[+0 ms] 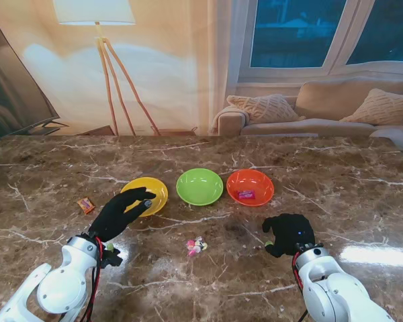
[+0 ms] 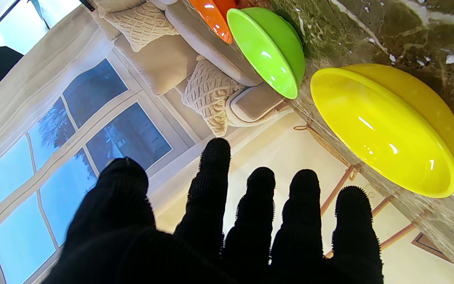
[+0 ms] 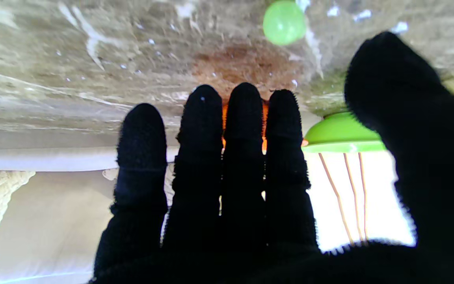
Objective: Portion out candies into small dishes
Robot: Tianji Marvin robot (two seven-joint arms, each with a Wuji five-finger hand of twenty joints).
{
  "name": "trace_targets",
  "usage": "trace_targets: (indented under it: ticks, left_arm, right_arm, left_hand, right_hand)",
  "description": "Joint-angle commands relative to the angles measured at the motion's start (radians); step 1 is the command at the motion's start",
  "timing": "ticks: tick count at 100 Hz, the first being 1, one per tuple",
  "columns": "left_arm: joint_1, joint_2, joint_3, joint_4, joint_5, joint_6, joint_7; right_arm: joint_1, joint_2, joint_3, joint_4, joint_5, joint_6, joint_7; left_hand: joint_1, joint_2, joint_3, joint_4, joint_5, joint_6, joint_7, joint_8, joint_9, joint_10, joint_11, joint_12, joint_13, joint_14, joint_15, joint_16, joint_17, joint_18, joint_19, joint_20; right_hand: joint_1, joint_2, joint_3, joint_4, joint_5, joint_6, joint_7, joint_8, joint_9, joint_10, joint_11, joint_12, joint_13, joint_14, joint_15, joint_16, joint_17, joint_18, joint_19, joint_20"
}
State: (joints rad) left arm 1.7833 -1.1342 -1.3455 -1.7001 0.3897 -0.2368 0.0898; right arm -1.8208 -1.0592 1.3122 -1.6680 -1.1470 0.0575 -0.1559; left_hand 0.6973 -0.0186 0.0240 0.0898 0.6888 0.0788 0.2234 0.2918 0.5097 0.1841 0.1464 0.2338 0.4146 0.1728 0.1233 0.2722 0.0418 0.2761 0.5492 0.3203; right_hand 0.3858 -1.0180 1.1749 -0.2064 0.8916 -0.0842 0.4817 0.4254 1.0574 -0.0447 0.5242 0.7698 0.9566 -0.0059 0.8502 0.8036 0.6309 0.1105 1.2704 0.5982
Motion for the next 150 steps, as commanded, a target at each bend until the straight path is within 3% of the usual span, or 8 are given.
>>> trace_targets:
  ticks: [1, 41, 72, 82, 90, 100, 116, 150]
  left_arm:
    - [0.007, -0.001, 0.000, -0.004, 0.003, 0.001, 0.002]
    - [0.006, 0.001, 0.002, -0.006, 0.011, 0.006, -0.004]
    - [0.005, 0.001, 0.002, -0.005, 0.010, 0.007, -0.005]
    - [0.008, 0.001, 0.001, -0.010, 0.011, 0.008, -0.006]
    - [0.009, 0.001, 0.000, -0.011, 0.011, 0.009, -0.006]
    - [0.010, 0.001, -0.001, -0.012, 0.012, 0.008, -0.006]
    - [0.009, 0.001, 0.001, -0.011, 0.011, 0.008, -0.007]
    - [0.009, 0.002, -0.001, -0.012, 0.009, 0.009, -0.011]
  right_arm:
    - [-0.012, 0.000, -0.005, 0.026, 0.004, 0.015, 0.003]
    - [0.015, 0.003, -0.035, 0.110, -0.034, 0.044, -0.086]
    - [0.041, -0.001, -0.063, 0.162, -0.018, 0.055, -0.143]
    - [0.047, -0.003, -0.071, 0.172, -0.011, 0.057, -0.160]
    - [0.052, -0.004, -0.077, 0.181, -0.006, 0.059, -0.172]
    - [0.057, -0.006, -0.082, 0.189, 0.001, 0.059, -0.189]
    - [0.059, -0.008, -0.087, 0.194, 0.009, 0.054, -0.197]
    - [0.061, -0.006, -0.101, 0.199, 0.021, 0.053, -0.171]
  left_hand:
    - [0.021, 0.032, 0.004, 0.021, -0.001, -0.025, 0.012, 0.018, 0.011, -0.022, -0.002, -0.014, 0.011, -0.015, 0.000, -0.005, -0.001, 0.005, -0.016, 0.017]
    - [0.021, 0.032, 0.004, 0.021, -0.001, -0.026, 0.012, 0.018, 0.011, -0.023, -0.002, -0.014, 0.009, -0.015, -0.001, -0.006, -0.001, 0.004, -0.016, 0.018]
    - [0.021, 0.032, 0.004, 0.021, -0.001, -0.026, 0.013, 0.019, 0.011, -0.021, -0.002, -0.014, 0.009, -0.014, -0.001, -0.006, -0.002, 0.004, -0.017, 0.018]
    - [0.019, 0.033, 0.004, 0.021, -0.001, -0.028, 0.013, 0.019, 0.010, -0.021, -0.003, -0.015, 0.007, -0.014, -0.002, -0.006, -0.002, 0.004, -0.018, 0.017]
    - [0.019, 0.033, 0.004, 0.021, -0.001, -0.028, 0.013, 0.019, 0.009, -0.021, -0.004, -0.015, 0.008, -0.015, -0.001, -0.006, -0.002, 0.004, -0.019, 0.017]
    - [0.019, 0.033, 0.003, 0.021, -0.002, -0.028, 0.013, 0.019, 0.009, -0.018, -0.004, -0.015, 0.006, -0.014, -0.002, -0.006, -0.004, 0.003, -0.021, 0.017]
    - [0.018, 0.033, 0.003, 0.021, -0.002, -0.028, 0.013, 0.020, 0.007, -0.018, -0.006, -0.015, 0.005, -0.013, -0.003, -0.006, -0.004, 0.005, -0.023, 0.016]
    - [0.018, 0.033, 0.003, 0.021, -0.002, -0.028, 0.014, 0.021, 0.010, -0.016, -0.004, -0.011, 0.004, -0.012, -0.004, -0.007, -0.003, 0.007, -0.025, 0.017]
  right_hand:
    - [-0.015, -0.034, 0.038, -0.005, 0.024, -0.007, 0.017, -0.012, 0.025, -0.016, 0.034, 0.031, 0.011, -0.029, 0.039, 0.029, 0.005, -0.005, 0.050, 0.025]
    - [-0.018, -0.044, 0.034, -0.007, -0.008, -0.047, 0.020, -0.001, -0.003, -0.050, -0.006, 0.007, -0.005, -0.046, 0.000, 0.009, 0.006, -0.022, 0.057, 0.026]
    - [0.056, -0.036, 0.016, 0.004, 0.037, -0.083, 0.071, 0.046, 0.043, -0.075, 0.016, -0.036, 0.031, -0.058, -0.024, -0.025, 0.034, -0.030, 0.079, 0.025]
    - [0.105, -0.043, -0.017, -0.096, 0.076, -0.103, 0.104, 0.076, 0.089, -0.089, 0.027, -0.002, 0.064, -0.062, -0.026, -0.039, 0.057, -0.032, 0.098, 0.022]
    - [0.147, -0.047, -0.042, -0.150, 0.087, -0.132, 0.190, -0.018, 0.145, -0.101, 0.003, 0.009, 0.100, -0.067, -0.034, -0.055, 0.080, -0.036, 0.123, 0.017]
    - [0.156, -0.054, -0.051, -0.161, 0.089, -0.152, 0.315, -0.131, 0.191, -0.103, -0.003, -0.012, 0.138, -0.065, -0.045, -0.070, 0.097, -0.035, 0.145, 0.014]
    - [0.166, -0.050, -0.065, -0.159, 0.093, -0.154, 0.368, -0.179, 0.214, -0.096, -0.004, -0.022, 0.162, -0.062, -0.044, -0.068, 0.108, -0.035, 0.159, 0.014]
    - [0.223, -0.036, -0.076, -0.152, 0.074, -0.150, 0.370, -0.175, 0.203, -0.093, -0.003, 0.001, 0.138, -0.060, -0.016, -0.045, 0.089, -0.028, 0.152, 0.014]
